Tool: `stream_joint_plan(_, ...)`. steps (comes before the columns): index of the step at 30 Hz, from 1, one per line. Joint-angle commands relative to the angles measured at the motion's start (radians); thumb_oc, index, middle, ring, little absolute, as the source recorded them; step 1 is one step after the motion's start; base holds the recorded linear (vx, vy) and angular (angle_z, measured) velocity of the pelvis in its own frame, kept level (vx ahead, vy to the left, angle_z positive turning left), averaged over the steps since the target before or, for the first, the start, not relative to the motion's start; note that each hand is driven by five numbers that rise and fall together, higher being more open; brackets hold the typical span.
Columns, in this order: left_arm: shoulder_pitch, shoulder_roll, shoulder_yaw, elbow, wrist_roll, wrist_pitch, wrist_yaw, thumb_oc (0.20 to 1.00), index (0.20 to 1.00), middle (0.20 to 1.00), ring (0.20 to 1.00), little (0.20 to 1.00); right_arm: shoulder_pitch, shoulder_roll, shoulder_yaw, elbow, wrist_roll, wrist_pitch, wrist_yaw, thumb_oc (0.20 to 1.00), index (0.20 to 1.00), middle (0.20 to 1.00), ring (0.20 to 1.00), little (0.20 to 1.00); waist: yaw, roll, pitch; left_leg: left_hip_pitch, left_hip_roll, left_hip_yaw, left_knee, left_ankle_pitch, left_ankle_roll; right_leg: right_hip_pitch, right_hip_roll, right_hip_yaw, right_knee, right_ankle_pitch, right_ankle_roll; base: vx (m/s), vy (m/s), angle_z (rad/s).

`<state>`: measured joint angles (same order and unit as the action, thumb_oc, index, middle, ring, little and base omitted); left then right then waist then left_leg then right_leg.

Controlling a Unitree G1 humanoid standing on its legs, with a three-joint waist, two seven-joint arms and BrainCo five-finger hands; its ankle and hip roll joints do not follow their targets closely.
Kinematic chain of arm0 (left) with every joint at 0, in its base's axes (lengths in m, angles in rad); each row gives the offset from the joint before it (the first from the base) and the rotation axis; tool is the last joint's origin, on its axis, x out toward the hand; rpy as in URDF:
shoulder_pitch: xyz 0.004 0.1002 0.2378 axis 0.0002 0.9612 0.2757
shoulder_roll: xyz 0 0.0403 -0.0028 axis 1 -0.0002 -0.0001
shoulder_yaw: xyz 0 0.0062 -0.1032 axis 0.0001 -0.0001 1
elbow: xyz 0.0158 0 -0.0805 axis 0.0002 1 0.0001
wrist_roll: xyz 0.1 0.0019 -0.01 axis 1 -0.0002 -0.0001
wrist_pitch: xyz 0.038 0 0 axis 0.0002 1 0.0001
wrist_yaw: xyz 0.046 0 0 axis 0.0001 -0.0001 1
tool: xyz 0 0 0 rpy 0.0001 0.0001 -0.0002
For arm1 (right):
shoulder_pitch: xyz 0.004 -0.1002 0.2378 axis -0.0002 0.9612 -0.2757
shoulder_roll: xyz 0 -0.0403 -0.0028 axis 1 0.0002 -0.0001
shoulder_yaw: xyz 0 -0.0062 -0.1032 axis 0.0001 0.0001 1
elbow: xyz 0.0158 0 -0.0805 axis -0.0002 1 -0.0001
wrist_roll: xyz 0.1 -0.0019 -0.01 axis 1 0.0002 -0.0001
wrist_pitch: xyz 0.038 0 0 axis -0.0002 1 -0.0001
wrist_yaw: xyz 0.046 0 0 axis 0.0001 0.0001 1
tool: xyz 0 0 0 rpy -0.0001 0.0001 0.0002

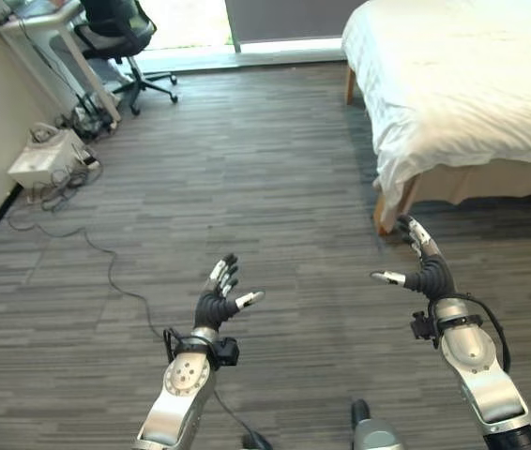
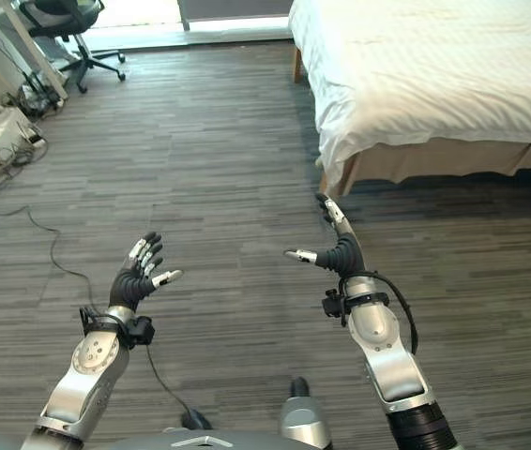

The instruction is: Pick up bed clothes into laundry basket.

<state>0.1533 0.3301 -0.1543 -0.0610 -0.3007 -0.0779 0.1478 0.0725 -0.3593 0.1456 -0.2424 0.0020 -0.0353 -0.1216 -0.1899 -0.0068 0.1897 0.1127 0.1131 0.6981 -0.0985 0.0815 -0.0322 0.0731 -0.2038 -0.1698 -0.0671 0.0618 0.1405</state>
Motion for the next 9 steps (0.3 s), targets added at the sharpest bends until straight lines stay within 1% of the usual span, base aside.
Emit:
stream_joint_plan(1,-0.009,0.035,0.064,-0.042,0.027,-0.051,-0.006,1.000,1.000,1.000,1.000,1.000,-0.023,0.020,-0.022,-0.043,0.045,-0.060,0.008,1.000,1.000,1.000,1.000,1.000,0.000,-0.007,-0.068,0.030,0.070,-0.094,0.011,-0.082,-0.040,-0.058,0.028,-0.022,-0.020,-0.030,-0.004,0.04,0.025,0.29)
stream_joint_plan(3,-0.007,0.035,0.069,-0.035,0.032,-0.052,-0.006,1.000,1.000,1.000,1.000,1.000,-0.014,0.023,-0.023,-0.032,0.049,-0.063,0.010,1.000,1.000,1.000,1.000,1.000,0.002,-0.009,-0.072,0.041,0.081,-0.090,0.011,-0.082,-0.045,-0.047,0.025,-0.039,-0.020,-0.036,-0.003,0.04,0.013,0.03)
stream_joint_plan(5,0.004,0.036,0.077,-0.029,0.026,-0.052,-0.007,1.000,1.000,1.000,1.000,1.000,-0.010,0.028,-0.023,-0.033,0.052,-0.065,0.012,1.000,1.000,1.000,1.000,1.000,0.011,-0.013,-0.074,0.041,0.086,-0.093,0.011,-0.072,-0.047,-0.043,0.027,-0.042,-0.020,-0.033,-0.009,0.02,-0.004,0.07)
stream_joint_plan(9,0.009,0.042,0.085,-0.015,0.021,-0.052,-0.011,1.000,1.000,1.000,1.000,1.000,-0.013,0.032,-0.021,-0.028,0.055,-0.067,0.012,1.000,1.000,1.000,1.000,1.000,0.030,-0.019,-0.080,0.037,0.094,-0.107,0.011,-0.069,-0.048,-0.031,0.030,-0.046,-0.020,-0.041,-0.014,0.04,-0.003,0.00)
